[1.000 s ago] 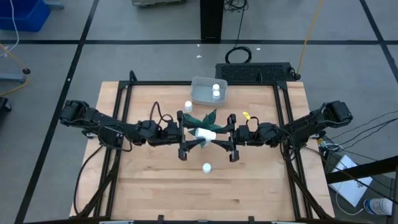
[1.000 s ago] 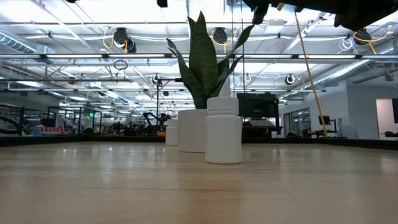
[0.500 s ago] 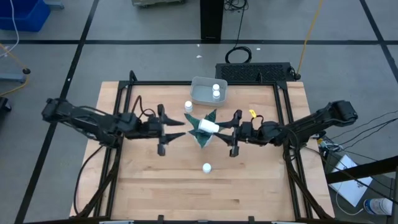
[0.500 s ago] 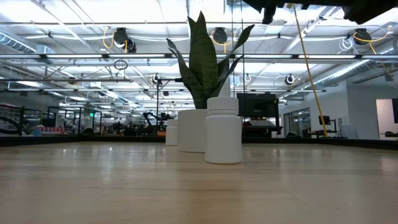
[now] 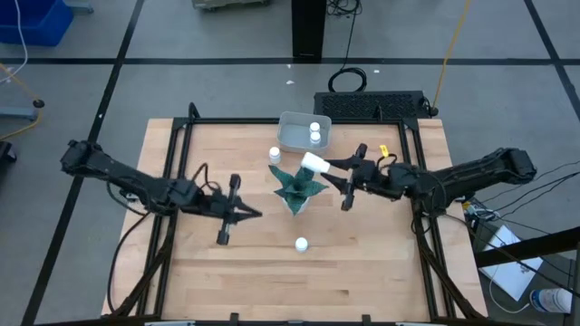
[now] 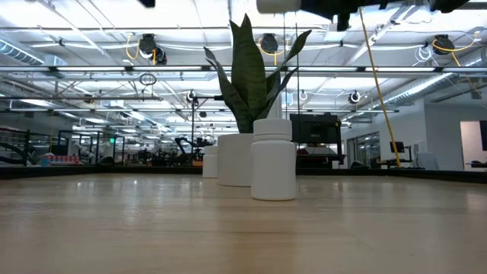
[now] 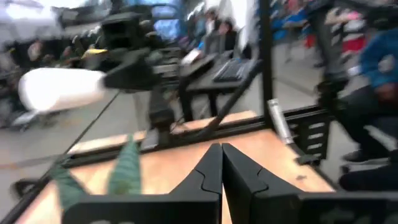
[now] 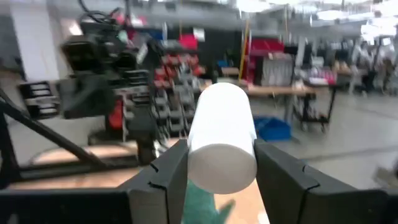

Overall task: Pick and place pill bottles into a basket
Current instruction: Put the white medicine bottle into the gray bin

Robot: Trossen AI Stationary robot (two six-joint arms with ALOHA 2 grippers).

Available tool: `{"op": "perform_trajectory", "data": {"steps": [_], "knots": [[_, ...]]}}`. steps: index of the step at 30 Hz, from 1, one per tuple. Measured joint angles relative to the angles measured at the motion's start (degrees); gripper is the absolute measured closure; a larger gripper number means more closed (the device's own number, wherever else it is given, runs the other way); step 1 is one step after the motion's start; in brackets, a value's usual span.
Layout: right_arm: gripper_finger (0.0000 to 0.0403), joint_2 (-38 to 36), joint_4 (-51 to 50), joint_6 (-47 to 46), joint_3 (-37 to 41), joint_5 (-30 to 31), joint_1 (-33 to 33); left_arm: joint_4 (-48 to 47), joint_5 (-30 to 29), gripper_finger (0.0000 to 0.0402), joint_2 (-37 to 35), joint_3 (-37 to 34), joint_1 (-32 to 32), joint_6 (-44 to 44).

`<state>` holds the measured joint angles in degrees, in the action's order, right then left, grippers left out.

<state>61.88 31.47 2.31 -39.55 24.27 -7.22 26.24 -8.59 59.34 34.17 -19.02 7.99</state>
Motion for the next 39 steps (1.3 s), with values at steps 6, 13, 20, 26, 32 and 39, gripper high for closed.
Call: {"op": "perform_trajectory", "data": {"steps": [6, 13, 20, 26, 32, 39], "knots": [[0.0255, -0.2, -12.9, -0.8, -4.8, 0.0, 4.1, 13.4, -3.6, 0.0387, -2.2, -12.0, 2.6, -0.8], [0.0255, 0.5, -26.2, 0.5, -16.7, -0.4, 9.7, 14.7, 2.3, 0.0392, -12.3, -23.1, 4.2, -3.2], [0.0255, 8.1, -38.8, -0.4, -29.7, -7.5, 18.2, 23.5, 1.2, 0.0378, -18.8, -33.6, 4.7, -4.6], [0.0255, 20.2, -47.7, 0.4, -42.7, -11.6, 24.8, 21.9, -0.2, 0.0396, -19.8, -33.6, 4.7, -5.6], [0.0255, 32.5, -56.2, -0.4, -59.7, -21.5, 31.5, 21.9, -0.7, 0.0381, -19.7, -33.6, 4.7, -5.3], [0.0256, 47.0, -74.1, -1.0, -83.3, -23.2, 37.3, 21.5, -0.7, 0.0345, -19.7, -33.6, 4.7, -5.8]]}}
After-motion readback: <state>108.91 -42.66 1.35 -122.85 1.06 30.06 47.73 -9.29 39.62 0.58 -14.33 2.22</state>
